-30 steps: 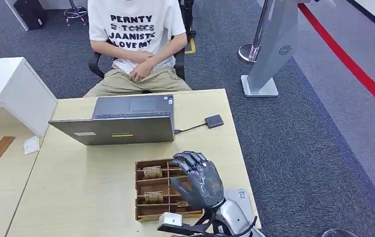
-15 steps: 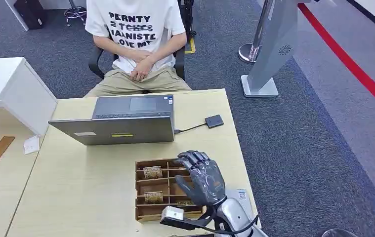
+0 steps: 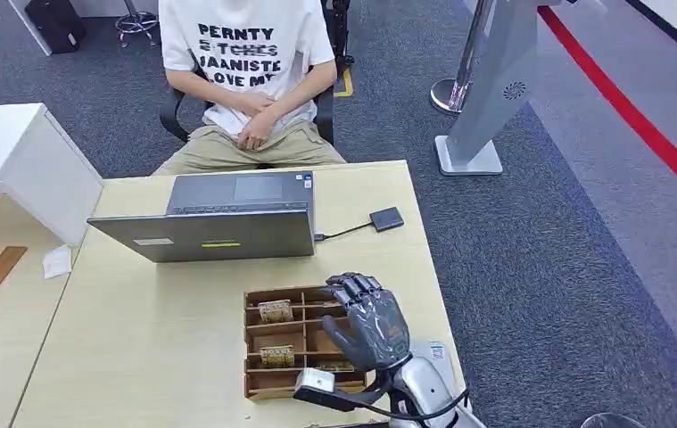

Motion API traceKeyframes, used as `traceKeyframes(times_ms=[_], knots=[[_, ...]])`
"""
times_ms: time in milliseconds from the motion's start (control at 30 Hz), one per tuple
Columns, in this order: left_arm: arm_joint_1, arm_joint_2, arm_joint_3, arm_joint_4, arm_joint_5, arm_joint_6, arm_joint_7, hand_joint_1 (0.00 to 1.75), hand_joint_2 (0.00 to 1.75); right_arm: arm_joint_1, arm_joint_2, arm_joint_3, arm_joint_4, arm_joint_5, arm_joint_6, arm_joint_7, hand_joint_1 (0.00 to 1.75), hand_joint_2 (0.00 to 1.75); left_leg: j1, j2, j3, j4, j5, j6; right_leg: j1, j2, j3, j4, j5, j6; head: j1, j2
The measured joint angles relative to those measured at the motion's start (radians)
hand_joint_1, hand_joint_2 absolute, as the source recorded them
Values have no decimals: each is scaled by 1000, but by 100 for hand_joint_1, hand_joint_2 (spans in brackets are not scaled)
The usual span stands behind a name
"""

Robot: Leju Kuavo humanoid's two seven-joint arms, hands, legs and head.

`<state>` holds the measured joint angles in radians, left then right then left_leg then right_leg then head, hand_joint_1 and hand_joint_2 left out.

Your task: Pass the card to the sensor for recognition and then transmit it.

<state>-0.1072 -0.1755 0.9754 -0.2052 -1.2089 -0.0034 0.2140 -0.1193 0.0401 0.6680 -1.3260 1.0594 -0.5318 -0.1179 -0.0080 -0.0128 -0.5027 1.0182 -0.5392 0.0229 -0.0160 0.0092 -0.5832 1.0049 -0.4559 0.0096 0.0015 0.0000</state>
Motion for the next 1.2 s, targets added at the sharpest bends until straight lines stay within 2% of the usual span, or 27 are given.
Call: traceKeyframes(times_ms=[100, 167, 300, 433, 600, 967, 1067, 1167, 1200], knots=[[0, 0, 0, 0, 0, 0, 0, 0, 0, -1, 0, -4, 5, 1, 0, 0, 72, 175, 0, 0, 0, 0, 0, 0, 0, 0, 0, 0, 0, 0, 0, 0], [0, 0, 0, 0, 0, 0, 0, 0, 0, -2, 0, -5, 6, 2, 0, 0, 77, 175, 0, 0, 0, 0, 0, 0, 0, 0, 0, 0, 0, 0, 0, 0], [0, 0, 0, 0, 0, 0, 0, 0, 0, -3, 2, -8, 11, 2, 0, 0, 75, 175, 0, 0, 0, 0, 0, 0, 0, 0, 0, 0, 0, 0, 0, 0], [0, 0, 0, 0, 0, 0, 0, 0, 0, -4, 3, -15, 14, 4, 0, 3, 80, 175, 0, 0, 0, 0, 0, 0, 0, 0, 0, 0, 0, 0, 0, 0], [0, 0, 0, 0, 0, 0, 0, 0, 0, -5, 3, -33, 19, 12, 0, 12, 72, 175, 0, 0, 0, 0, 0, 0, 0, 0, 0, 0, 0, 0, 0, 0], [0, 0, 0, 0, 0, 0, 4, 0, 0, -6, 3, -75, 42, 32, -6, 18, 75, 175, 0, 0, 0, 0, 0, 0, 0, 0, 0, 0, 0, 0, 0, 0], [0, 0, 0, 0, 0, 0, 4, 0, 0, -6, 3, -82, 49, 34, -6, 18, 87, 175, 0, 0, 0, 0, 0, 0, 0, 0, 0, 0, 0, 0, 0, 0], [1, 0, 0, 0, 3, 0, 4, 0, 0, -4, 3, -86, 56, 37, -6, 18, 77, 175, 0, 0, 0, 0, 0, 0, 0, 0, 0, 0, 0, 0, 0, 0], [1, 0, 0, 0, 3, 0, 4, 0, 0, -3, 3, -86, 59, 38, -6, 18, 80, 175, 0, 0, 0, 0, 0, 0, 0, 0, 0, 0, 0, 0, 0, 0]])
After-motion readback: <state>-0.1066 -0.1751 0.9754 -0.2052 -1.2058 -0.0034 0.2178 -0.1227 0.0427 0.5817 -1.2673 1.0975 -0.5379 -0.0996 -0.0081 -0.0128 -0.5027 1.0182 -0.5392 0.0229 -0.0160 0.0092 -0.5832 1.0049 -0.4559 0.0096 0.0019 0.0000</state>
